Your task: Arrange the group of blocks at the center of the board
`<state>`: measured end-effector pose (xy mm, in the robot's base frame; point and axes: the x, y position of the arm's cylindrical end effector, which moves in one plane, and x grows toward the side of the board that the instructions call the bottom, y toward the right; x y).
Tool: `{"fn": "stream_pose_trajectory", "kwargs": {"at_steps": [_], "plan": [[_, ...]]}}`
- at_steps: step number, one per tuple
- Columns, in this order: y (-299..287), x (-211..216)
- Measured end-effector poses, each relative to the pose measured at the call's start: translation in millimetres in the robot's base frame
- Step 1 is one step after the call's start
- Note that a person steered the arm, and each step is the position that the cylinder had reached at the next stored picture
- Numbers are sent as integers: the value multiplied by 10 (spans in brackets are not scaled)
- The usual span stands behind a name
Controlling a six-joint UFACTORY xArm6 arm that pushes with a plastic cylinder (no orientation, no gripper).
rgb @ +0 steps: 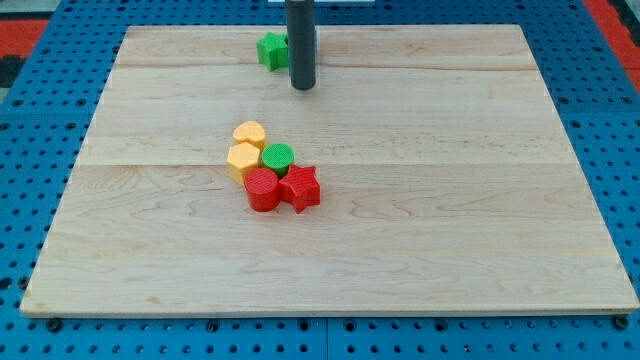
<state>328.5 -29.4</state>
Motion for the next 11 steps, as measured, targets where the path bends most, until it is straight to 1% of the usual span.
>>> {"fn": "stream_pose_trajectory", "kwargs": {"at_steps": [1,2,3,4,5,6,7,8,9,10,11], "plan": [[-475,58],[-897,210],[-961,433],[-832,744],[-961,1337],[-946,1928],[-330,2069],[-314,1681],[-308,1397],[-420,1414],[-981,1430]]}}
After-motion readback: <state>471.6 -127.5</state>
